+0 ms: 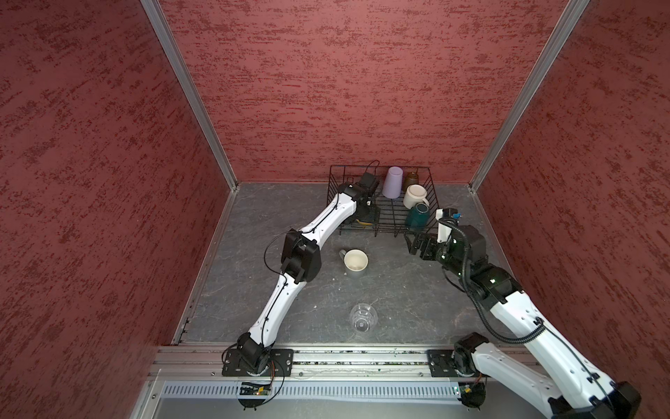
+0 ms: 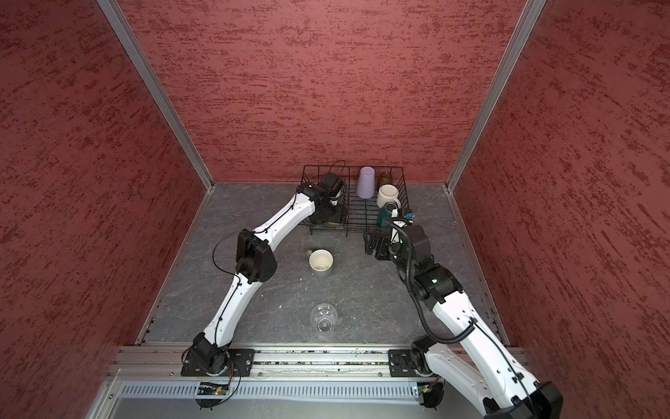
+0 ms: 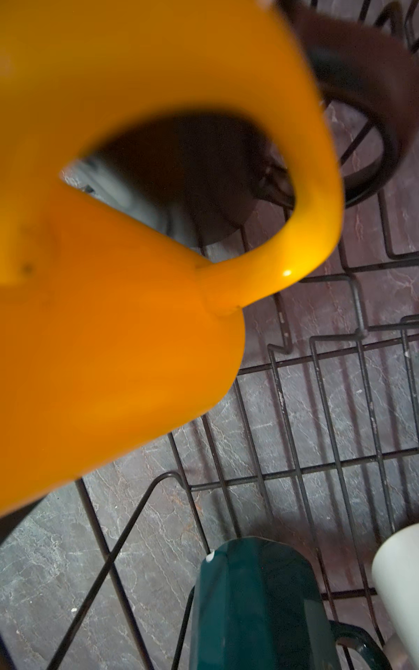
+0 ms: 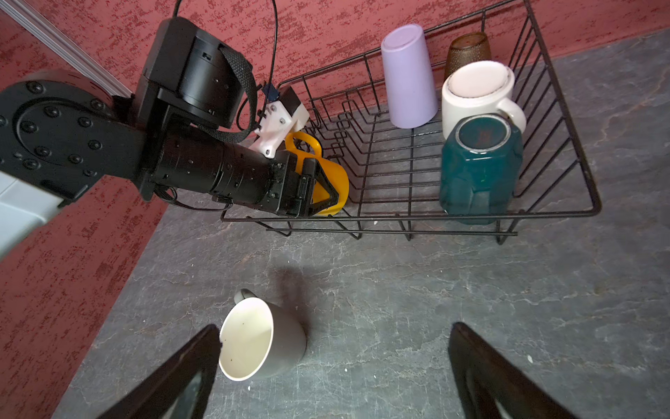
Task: Load the cups into the dish rack
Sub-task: 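Lower the yellow mug upright into the rack beside the black mug with the left gripper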
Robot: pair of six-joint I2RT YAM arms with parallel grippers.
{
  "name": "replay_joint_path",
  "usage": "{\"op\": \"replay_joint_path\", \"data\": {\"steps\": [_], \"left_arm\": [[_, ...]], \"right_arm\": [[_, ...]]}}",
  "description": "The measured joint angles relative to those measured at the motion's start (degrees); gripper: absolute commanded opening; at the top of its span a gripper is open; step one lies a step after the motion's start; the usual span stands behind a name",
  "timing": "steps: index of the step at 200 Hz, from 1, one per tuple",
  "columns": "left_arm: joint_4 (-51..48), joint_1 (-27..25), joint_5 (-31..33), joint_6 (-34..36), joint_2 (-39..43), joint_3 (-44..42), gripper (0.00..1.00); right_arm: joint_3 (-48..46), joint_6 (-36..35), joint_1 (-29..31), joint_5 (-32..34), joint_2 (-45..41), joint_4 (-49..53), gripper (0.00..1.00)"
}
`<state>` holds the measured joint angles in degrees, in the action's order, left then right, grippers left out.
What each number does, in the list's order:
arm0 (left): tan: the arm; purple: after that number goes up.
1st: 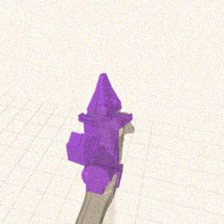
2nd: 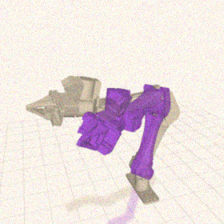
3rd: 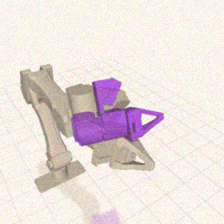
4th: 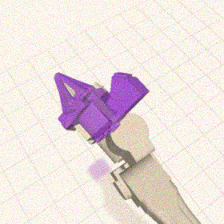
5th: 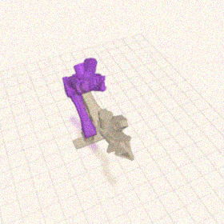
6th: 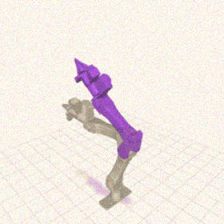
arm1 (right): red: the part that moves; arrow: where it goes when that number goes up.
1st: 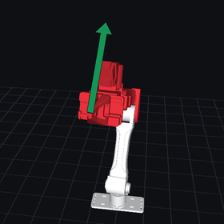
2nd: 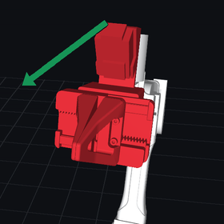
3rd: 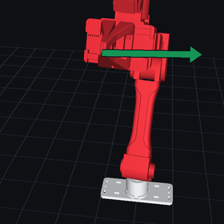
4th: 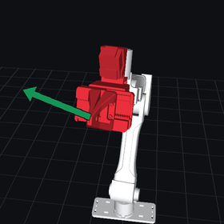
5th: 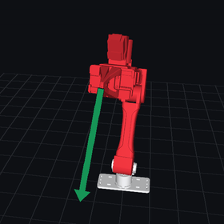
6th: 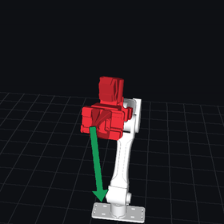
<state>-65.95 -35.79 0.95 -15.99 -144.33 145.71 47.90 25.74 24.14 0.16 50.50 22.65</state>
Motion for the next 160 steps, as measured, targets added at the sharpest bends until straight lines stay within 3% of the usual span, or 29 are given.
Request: {"op": "replay_joint_path", "data": {"steps": [14, 41, 78, 160], "left_arm": [[0.00, 0.00, -0.13, 0.00, 0.00, 0.00, 0.61], [0.00, 0.00, -0.83, 0.07, 0.00, 0.00, 0.76], [-0.02, 0.00, -1.09, 0.37, 0.00, 0.00, 0.89], [0.63, 0.00, -2.16, 0.66, 0.02, 0.13, 0.96]], "right_arm": [[0.00, 0.00, 0.00, -0.02, -0.02, -0.02, 0.99], [0.00, 0.20, -0.02, -0.09, -0.04, -0.02, 0.99], [-0.02, 0.39, -0.04, -0.20, -0.09, -0.02, 0.99], [-0.02, 0.42, -0.11, -0.57, -0.63, 0.09, 0.99]]}}
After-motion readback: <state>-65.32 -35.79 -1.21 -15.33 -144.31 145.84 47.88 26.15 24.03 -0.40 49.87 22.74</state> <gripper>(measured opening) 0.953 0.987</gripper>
